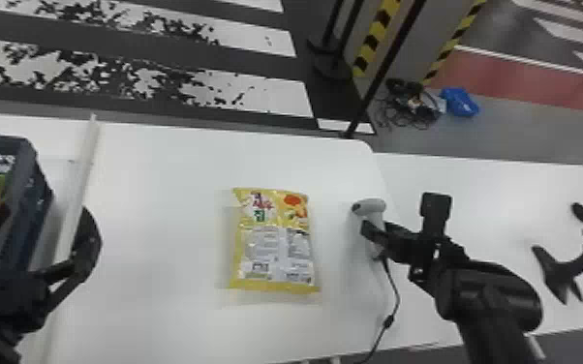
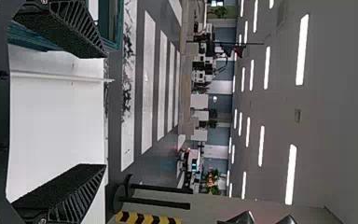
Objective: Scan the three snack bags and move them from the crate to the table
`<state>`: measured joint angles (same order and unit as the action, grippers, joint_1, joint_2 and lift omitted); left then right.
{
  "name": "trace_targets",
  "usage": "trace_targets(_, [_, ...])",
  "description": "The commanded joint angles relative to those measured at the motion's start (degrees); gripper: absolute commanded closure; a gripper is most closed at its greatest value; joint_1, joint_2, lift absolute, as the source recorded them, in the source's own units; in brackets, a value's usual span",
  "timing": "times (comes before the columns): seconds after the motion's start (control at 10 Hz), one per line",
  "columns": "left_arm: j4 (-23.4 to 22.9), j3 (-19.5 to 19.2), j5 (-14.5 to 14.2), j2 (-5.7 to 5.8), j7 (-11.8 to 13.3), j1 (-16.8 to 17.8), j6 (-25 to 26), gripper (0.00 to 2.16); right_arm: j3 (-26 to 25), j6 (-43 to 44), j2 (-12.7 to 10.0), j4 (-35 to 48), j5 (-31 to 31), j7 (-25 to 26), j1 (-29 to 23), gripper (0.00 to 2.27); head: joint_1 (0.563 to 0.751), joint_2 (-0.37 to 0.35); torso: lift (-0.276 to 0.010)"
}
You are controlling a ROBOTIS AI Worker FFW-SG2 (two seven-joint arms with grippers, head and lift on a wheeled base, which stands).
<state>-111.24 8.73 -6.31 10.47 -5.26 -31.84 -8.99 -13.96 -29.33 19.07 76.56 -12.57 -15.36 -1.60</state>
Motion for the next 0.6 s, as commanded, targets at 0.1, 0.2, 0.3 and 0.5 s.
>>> trace_targets(0.1, [-0.1, 0.1, -1.1, 0.69, 1.0, 0.9, 2.3, 0.03, -6.2, -4.9, -0.3, 16.0, -9.5, -1.7, -9.5, 0.06, 0.695, -0.322, -0.062])
trace_targets(0.2, [-0.1, 0.0, -1.1, 0.95, 1.0, 1.0, 3.0, 0.03, -9.9, -12.5, -1.0, 19.2, -15.6, -5.8, -10.9, 0.06, 0.695, -0.32, -0.062])
trace_targets(0.3, [-0.2, -0.3, -1.3, 1.13, 1.0, 1.0, 3.0, 0.03, -12.6, -20.9, -1.6, 21.1, -19.0, -11.1, -10.9, 0.06, 0.695, -0.304, -0.062])
trace_targets(0.5, [-0.6, -0.4, -1.7, 1.39, 1.0, 0.8, 3.0, 0.03, -11.7, -24.6, -1.7, 23.3, -19.2, -16.6, -11.3, 0.07, 0.695, -0.262, -0.062])
